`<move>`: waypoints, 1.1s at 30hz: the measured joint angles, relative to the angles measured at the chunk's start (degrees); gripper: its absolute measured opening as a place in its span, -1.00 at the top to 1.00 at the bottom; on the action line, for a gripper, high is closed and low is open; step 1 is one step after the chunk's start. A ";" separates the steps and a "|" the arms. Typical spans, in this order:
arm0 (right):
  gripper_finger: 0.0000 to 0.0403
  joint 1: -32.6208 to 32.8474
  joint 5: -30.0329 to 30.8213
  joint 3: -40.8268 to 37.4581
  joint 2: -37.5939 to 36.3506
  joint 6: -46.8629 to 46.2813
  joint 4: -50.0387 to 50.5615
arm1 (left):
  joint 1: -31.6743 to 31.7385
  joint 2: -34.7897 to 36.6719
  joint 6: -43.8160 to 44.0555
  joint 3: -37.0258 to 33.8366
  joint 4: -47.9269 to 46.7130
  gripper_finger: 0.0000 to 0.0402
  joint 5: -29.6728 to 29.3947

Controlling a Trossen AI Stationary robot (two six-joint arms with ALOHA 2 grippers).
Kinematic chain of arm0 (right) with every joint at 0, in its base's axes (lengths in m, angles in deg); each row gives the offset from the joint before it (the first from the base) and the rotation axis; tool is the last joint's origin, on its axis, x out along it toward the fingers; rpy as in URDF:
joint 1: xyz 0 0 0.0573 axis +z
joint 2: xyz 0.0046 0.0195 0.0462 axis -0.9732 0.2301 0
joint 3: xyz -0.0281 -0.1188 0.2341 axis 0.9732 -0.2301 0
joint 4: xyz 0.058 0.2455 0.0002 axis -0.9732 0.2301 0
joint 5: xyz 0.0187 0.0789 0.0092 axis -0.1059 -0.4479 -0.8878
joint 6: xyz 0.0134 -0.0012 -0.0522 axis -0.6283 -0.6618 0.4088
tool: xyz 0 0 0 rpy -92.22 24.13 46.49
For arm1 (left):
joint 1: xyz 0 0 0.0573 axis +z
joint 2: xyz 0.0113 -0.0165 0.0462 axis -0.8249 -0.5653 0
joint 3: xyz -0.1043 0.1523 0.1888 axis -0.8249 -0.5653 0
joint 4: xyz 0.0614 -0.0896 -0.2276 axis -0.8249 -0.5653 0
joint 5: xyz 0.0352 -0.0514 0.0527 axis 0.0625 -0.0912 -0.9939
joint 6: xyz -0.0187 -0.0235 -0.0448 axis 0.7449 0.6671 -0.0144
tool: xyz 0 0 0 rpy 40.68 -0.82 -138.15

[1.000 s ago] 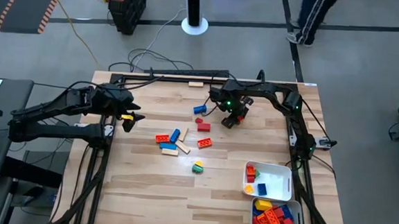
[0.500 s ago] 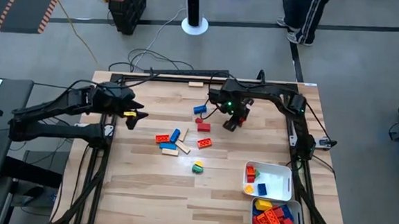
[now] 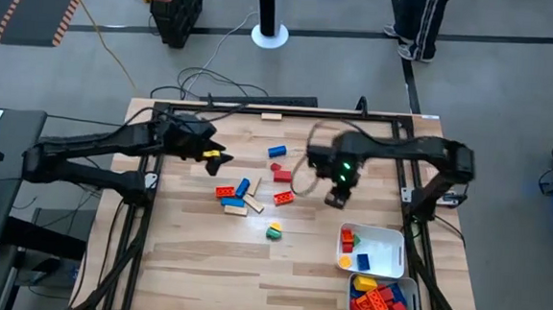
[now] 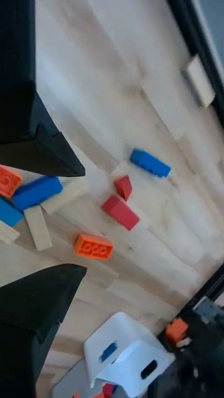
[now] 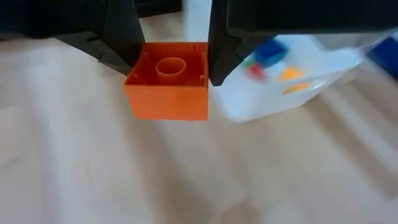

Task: Sort blocks by size
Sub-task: Put the small orange game piece into the white bin, then put the big blue game piece into the gray bin

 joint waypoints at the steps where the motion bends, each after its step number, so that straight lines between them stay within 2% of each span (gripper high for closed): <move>1: 0.20 1.42 -0.97 -2.04 -2.01 -1.83 -0.93 | -0.53 -1.23 0.09 0.00 1.14 -0.16 0.20; 6: 0.19 9.74 -3.03 -11.11 -11.71 -11.41 -5.81 | -2.92 -7.21 1.86 0.00 8.82 -0.16 0.30; 10: 0.19 17.64 -4.38 -17.32 -16.75 -16.28 -11.68 | -3.48 -12.39 3.68 0.00 14.92 -0.16 0.31; 15: 0.16 26.63 -4.43 -21.17 -18.71 -21.51 -14.93 | -3.46 -18.52 7.53 0.01 21.46 -0.16 0.79; 19: -0.01 31.81 -1.07 -21.38 -17.62 -26.79 -15.34 | -3.46 -23.33 8.12 2.46 21.36 -0.16 0.78; 26: -0.46 33.55 -2.06 -21.38 -17.96 -29.50 -14.98 | -3.02 -33.05 3.94 10.13 15.76 -0.16 0.27; 30: -0.57 33.49 -1.85 -19.49 -20.42 -30.83 -11.13 | -1.41 -37.84 -0.26 15.36 11.88 -0.16 -0.10; 33: -0.58 32.99 3.39 -17.35 -22.60 -32.16 -10.29 | 0.35 -41.00 -3.75 18.36 9.70 -0.16 -0.85</move>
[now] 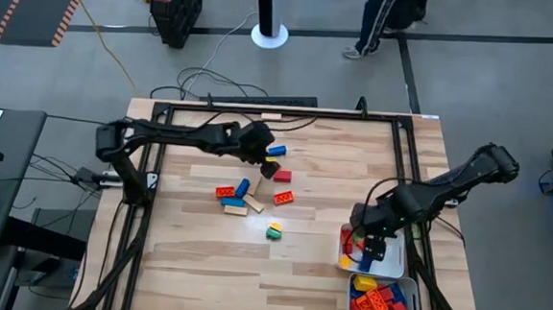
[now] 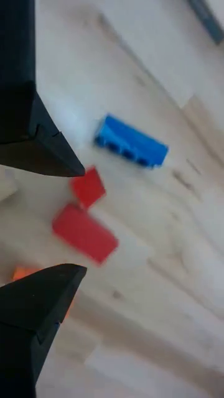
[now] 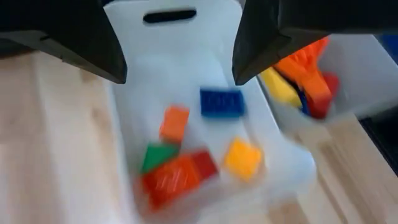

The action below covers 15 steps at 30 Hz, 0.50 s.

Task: Sort blocks by size
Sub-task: Put the big blue game piece into the gray bin

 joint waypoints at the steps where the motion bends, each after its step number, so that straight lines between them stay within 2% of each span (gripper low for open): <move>1: -0.57 -0.30 1.98 0.70 -0.76 -0.56 -0.06 | 0.65 -1.00 -1.22 0.85 -0.53 -0.16 -0.04; 6: -0.56 -2.51 10.03 3.32 -2.95 1.43 -1.07 | 3.86 -4.47 -6.54 3.09 -0.20 -0.16 1.92; 10: -0.55 -5.29 11.85 3.39 -3.15 5.15 -5.18 | 6.07 -5.94 -11.84 3.24 0.32 -0.16 1.91; 15: -0.55 -8.71 12.03 3.41 -2.00 5.33 -9.53 | 8.32 -7.34 -18.56 3.24 0.83 -0.16 2.01</move>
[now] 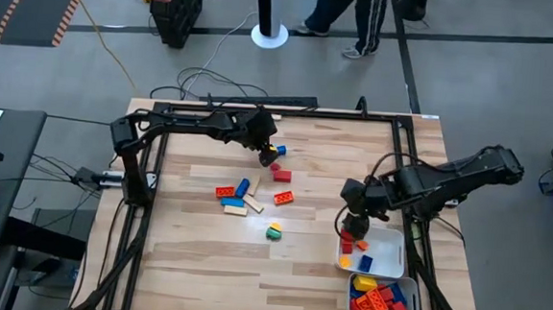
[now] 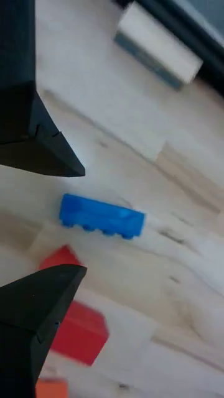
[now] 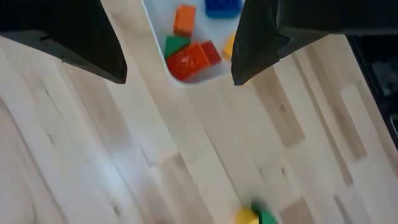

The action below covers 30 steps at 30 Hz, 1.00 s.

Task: Sort blocks by size
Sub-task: Put the big blue game piece into the gray bin

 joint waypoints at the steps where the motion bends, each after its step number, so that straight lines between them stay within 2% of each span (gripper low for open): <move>1: -0.55 -0.54 0.04 0.00 0.12 0.00 -0.78 | 0.38 -0.30 -1.18 0.00 0.73 -0.16 0.39; 8: -0.55 -3.48 0.10 0.00 1.55 0.01 -4.48 | 2.31 -3.47 -6.19 0.00 2.63 -0.16 4.63; 19: -0.55 -3.95 0.13 0.00 2.79 -2.39 -5.84 | 2.32 -5.84 -12.41 -0.02 4.13 -0.14 4.20; 25: -0.55 -4.06 0.10 0.00 2.77 -2.87 -5.83 | 2.31 -5.84 -13.94 -0.02 4.72 0.12 9.01; 30: -0.55 -4.10 0.10 0.00 2.78 -3.43 -5.85 | 2.22 -5.84 -15.46 -0.02 5.34 0.34 9.07</move>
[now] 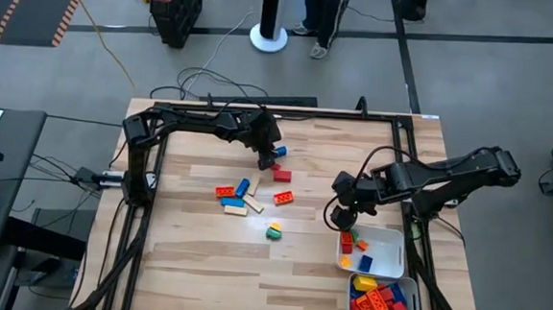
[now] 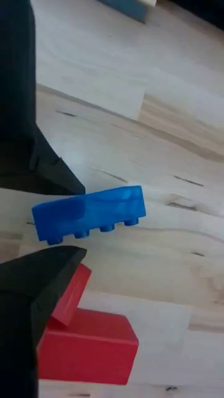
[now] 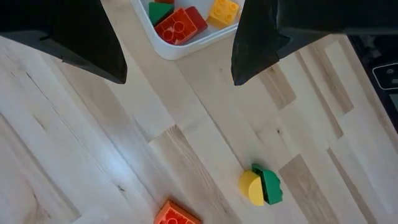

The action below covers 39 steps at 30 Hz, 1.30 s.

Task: Sort blocks by size
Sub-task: Put the big blue game piece into the gray bin

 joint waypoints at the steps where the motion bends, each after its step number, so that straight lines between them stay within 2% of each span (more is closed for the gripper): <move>1: -0.55 0.00 0.00 0.00 0.01 0.00 0.00 | 0.00 0.00 -0.13 0.00 0.01 0.37 -0.29; 6: -0.55 0.00 0.00 0.00 -0.01 -0.12 -0.01 | -0.02 0.00 1.55 0.00 0.01 0.48 -1.04; 10: -0.55 0.00 0.00 0.00 -0.01 -0.75 -0.68 | -0.27 0.00 5.38 0.00 0.10 0.47 -1.41; 18: -0.55 0.00 -0.02 0.00 -0.01 -1.14 -1.22 | -0.42 0.00 10.68 -0.02 2.52 0.18 -0.91; 22: -0.55 0.00 -0.02 -0.02 -0.01 -1.54 -1.39 | -0.58 -0.73 10.52 -0.02 3.58 0.05 -1.92; 30: -0.55 0.00 -0.02 -0.04 -0.01 -2.16 -2.67 | -1.09 -4.82 11.42 0.00 2.85 0.01 -2.18; 35: -0.55 0.15 -0.04 -0.04 -0.01 -3.03 -2.64 | -1.14 -4.74 9.37 -0.04 4.19 0.15 -3.23; 39: -0.55 0.15 -0.04 -0.04 -0.01 -3.21 -2.69 | -1.11 -4.57 8.83 -0.02 4.35 0.47 -3.42</move>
